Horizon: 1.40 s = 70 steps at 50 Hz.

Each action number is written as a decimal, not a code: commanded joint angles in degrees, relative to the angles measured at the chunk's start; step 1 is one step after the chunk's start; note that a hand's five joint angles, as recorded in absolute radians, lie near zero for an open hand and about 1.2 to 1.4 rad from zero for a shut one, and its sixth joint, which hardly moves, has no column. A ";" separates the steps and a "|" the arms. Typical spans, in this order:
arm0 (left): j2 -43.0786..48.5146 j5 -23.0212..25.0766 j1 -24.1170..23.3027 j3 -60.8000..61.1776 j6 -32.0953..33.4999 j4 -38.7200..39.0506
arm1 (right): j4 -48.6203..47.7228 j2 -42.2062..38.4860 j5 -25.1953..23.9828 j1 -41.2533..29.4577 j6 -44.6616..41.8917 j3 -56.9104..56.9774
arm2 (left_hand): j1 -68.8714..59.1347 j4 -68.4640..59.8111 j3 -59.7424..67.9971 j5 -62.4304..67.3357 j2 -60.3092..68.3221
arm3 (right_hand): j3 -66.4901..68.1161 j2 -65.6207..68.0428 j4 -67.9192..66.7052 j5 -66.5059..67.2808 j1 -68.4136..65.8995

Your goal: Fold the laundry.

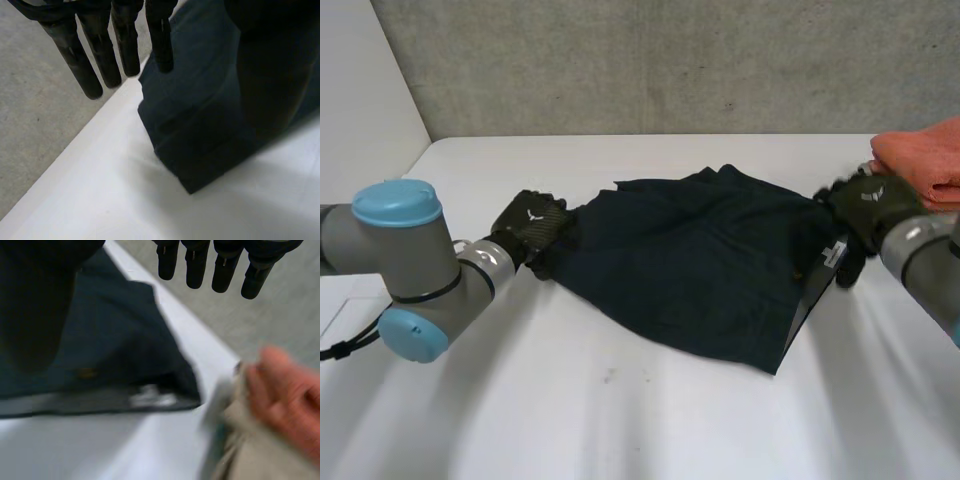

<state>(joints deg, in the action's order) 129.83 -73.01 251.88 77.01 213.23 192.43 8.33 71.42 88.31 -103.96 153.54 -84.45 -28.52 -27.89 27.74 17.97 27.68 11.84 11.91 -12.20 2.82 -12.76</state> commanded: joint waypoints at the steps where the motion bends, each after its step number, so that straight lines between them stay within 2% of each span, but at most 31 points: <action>1: 6.48 0.77 0.63 -5.81 5.62 -1.53 | 1.00 4.60 -2.17 -1.50 11.43 -10.20 | -11.28 -11.91 12.06 11.83 12.13 | -1.84 -1.91 2.20 -2.82 2.76; 6: 8.95 0.94 0.63 -9.59 5.62 -2.06 | -8.05 4.87 -2.27 -7.83 13.28 -18.03 | -31.93 -32.56 32.71 32.48 32.77 | 1.76 1.69 -1.40 0.78 -0.84; 10: 10.00 1.12 0.37 -10.03 5.62 -1.89 | -14.29 1.19 -1.04 -12.48 13.37 -20.05 | -51.44 -52.07 52.22 51.99 52.28 | 3.12 3.06 -2.76 2.14 -2.20; 15: 10.09 1.03 0.10 -10.03 5.62 -1.62 | -16.67 -4.00 1.42 -14.51 13.37 -19.62 | -51.48 -52.11 52.26 52.03 52.32 | 5.97 5.90 -5.60 4.98 -5.05; 19: 10.01 0.59 -0.07 -10.03 5.53 -1.62 | -19.48 -6.99 4.23 -15.31 12.49 -18.21 | -51.48 -52.11 52.26 52.03 52.32 | 27.44 27.37 -27.08 26.46 -26.52; 20: 10.01 0.24 -0.07 -9.95 5.45 -1.54 | -21.32 -7.52 5.54 -15.22 12.32 -17.86 | -51.48 -52.11 52.26 52.03 52.32 | 52.16 52.09 -51.80 51.18 -51.24; 21: 9.92 0.06 -0.16 -9.86 5.45 -1.53 | -22.47 -7.61 6.08 -15.22 12.23 -17.60 | -51.48 -52.11 52.26 52.03 52.32 | 66.56 66.49 -66.20 65.58 -65.64; 24: 7.73 -0.99 -0.69 -9.16 5.18 -1.88 | -26.94 -6.74 7.92 -14.96 10.74 -17.68 | -51.48 -52.11 52.26 52.03 52.32 | 68.16 68.09 -67.80 67.18 -67.24; 27: 2.82 -2.57 -0.95 -8.28 4.39 -2.32 | -28.45 -4.46 8.37 -14.78 7.76 -17.60 | -51.48 -52.11 52.26 52.03 52.32 | 68.16 68.09 -67.80 67.18 -67.24; 31: -6.85 -5.64 -1.04 -4.24 0.97 -2.85 | -28.63 4.23 8.11 -14.60 1.60 -16.98 | -51.48 -52.11 52.26 52.03 52.32 | 68.16 68.09 -67.80 67.18 -67.24; 32: -11.57 -6.69 -1.13 -2.93 -0.86 -2.94 | -28.28 7.38 8.19 -14.78 -0.85 -15.50 | -51.48 -52.11 52.26 52.03 52.32 | 68.16 68.09 -67.80 67.18 -67.24; 35: -18.97 -8.19 -1.48 -0.81 -3.86 -3.03 | -26.09 10.74 8.11 -14.69 -3.76 -12.42 | -51.48 -52.11 52.26 52.03 52.32 | 68.16 68.09 -67.80 67.18 -67.24; 40: -36.88 -10.66 -1.83 4.63 -8.61 -3.55 | -13.82 17.24 8.11 -14.60 -6.32 -1.72 | -51.48 -52.11 52.26 52.03 52.32 | 68.16 68.09 -67.80 67.18 -67.24; 44: -48.05 -11.01 -1.83 6.31 -9.06 -5.22 | -3.36 19.45 7.58 -14.25 -6.50 7.59 | -51.48 -52.11 52.26 52.03 52.32 | 68.16 68.09 -67.80 67.18 -67.24; 48: -53.70 -11.10 -2.01 6.49 -9.14 -8.20 | 3.61 19.54 5.91 -13.73 -6.58 15.61 | -51.48 -52.11 52.26 52.03 52.32 | 68.16 68.09 -67.80 67.18 -67.24; 54: -52.75 -11.27 -2.10 7.02 -9.14 -13.22 | 9.33 17.44 2.22 -9.87 -6.41 20.90 | -51.48 -52.11 52.26 52.03 52.32 | 68.16 68.09 -67.80 67.18 -67.24; 57: -47.49 -11.80 -2.10 7.37 -9.14 -15.24 | 9.87 12.26 0.81 -7.14 -6.06 21.17 | -51.48 -52.11 52.26 52.03 52.32 | 68.16 68.09 -67.80 67.18 -67.24; 62: -37.21 -11.89 -2.27 6.58 -9.14 -15.16 | 9.52 3.48 0.28 -6.87 -5.88 21.78 | -51.48 -52.11 52.26 52.03 52.32 | 68.16 68.09 -67.80 67.18 -67.24; 66: -26.23 -11.98 -2.71 1.41 -8.44 -10.95 | 6.10 -4.61 0.72 -6.96 -5.00 24.32 | -51.48 -52.11 52.26 52.03 52.32 | 68.16 68.09 -67.80 67.18 -67.24; 67: -22.03 -11.98 -2.62 -2.26 -8.61 -8.42 | 3.04 -7.15 1.16 -7.05 -4.39 25.90 | -51.48 -52.11 52.26 52.03 52.32 | 68.16 68.09 -67.80 67.18 -67.24; 70: -16.90 -11.98 -2.71 -8.52 -8.44 -4.19 | -3.64 -9.72 2.56 -7.05 -2.99 28.36 | -51.48 -52.11 52.26 52.03 52.32 | 68.16 68.09 -67.80 67.18 -67.24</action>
<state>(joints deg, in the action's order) 101.37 -84.93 249.38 78.77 204.53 180.79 14.56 68.79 88.95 -110.67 148.53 -60.33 -63.45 -68.77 68.32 56.62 68.55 67.94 67.11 -68.56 57.73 -63.89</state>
